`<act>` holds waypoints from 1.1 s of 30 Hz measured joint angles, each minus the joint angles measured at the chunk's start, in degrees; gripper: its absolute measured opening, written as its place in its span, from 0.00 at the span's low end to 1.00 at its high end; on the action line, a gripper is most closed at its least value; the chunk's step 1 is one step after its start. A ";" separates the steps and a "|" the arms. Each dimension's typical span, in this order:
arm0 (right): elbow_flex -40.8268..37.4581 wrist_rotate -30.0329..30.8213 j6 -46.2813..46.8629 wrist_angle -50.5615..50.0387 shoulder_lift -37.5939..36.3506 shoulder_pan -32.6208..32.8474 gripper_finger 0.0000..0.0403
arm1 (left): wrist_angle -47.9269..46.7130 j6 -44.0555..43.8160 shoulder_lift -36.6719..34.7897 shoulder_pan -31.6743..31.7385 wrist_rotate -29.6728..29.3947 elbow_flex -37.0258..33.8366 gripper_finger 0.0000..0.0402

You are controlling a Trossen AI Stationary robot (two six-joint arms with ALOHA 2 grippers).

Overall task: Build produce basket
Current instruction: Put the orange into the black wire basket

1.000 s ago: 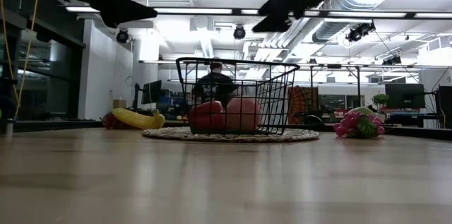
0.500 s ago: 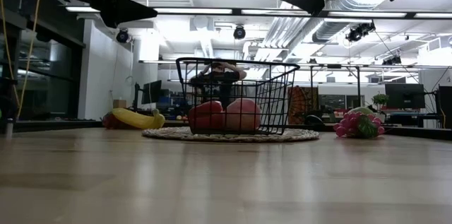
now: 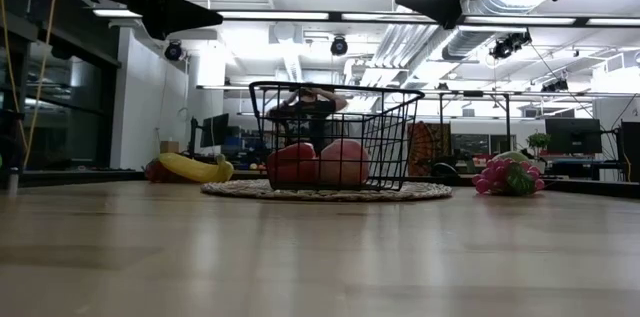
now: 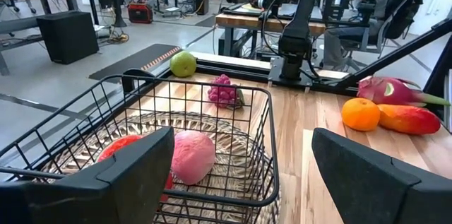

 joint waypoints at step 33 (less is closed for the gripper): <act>2.89 14.12 73.62 -66.51 6.87 46.18 0.97 | 0.02 -1.49 0.00 0.00 -0.24 0.00 0.81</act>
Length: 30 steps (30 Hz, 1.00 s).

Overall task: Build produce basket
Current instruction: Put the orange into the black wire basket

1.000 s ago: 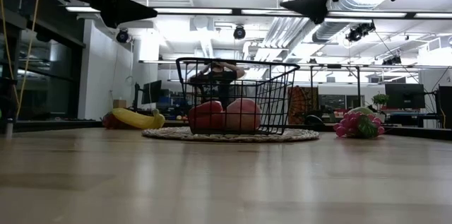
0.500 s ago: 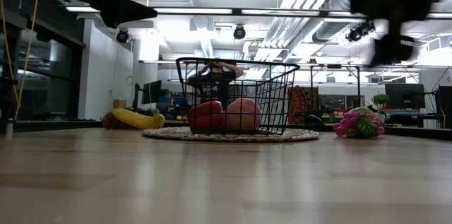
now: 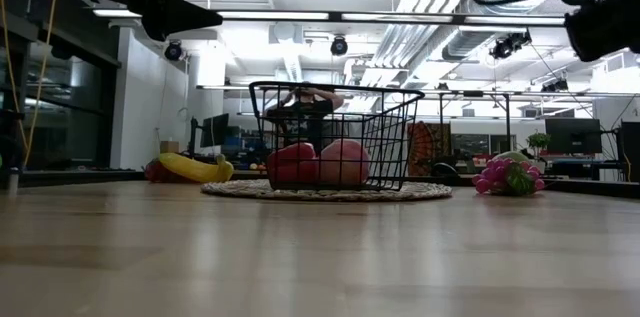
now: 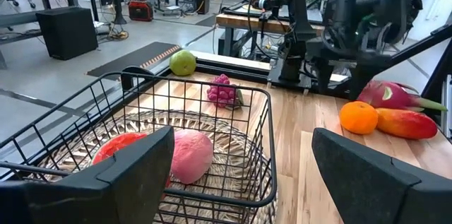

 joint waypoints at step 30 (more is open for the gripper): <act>18.57 -6.86 4.40 -8.87 31.43 5.68 0.97 | 0.00 0.00 0.01 0.01 -0.17 0.00 0.81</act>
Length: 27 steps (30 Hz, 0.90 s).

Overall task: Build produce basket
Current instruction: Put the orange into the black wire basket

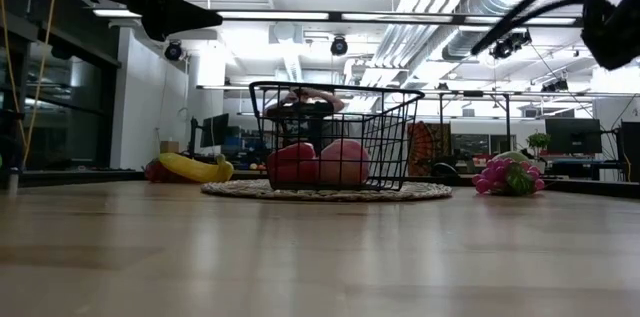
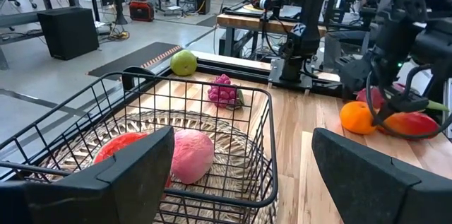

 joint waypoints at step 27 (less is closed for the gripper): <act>-0.02 -1.33 -0.29 3.01 4.80 -0.04 0.97 | 0.00 0.00 0.00 -0.01 0.00 0.00 0.81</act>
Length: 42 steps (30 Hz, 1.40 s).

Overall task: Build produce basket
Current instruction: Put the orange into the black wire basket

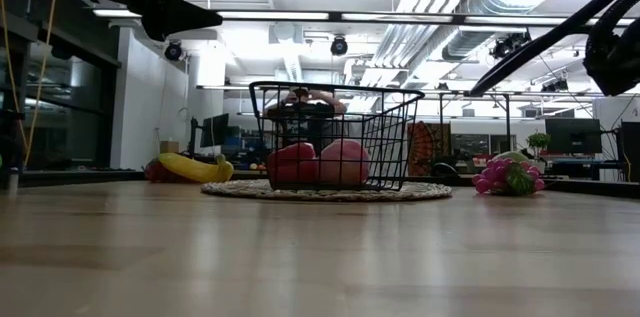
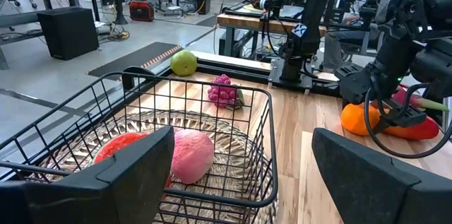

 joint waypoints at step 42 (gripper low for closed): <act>11.32 9.46 -89.98 40.70 -7.95 -27.41 0.81 | -0.03 -0.02 0.01 0.01 0.02 0.04 0.81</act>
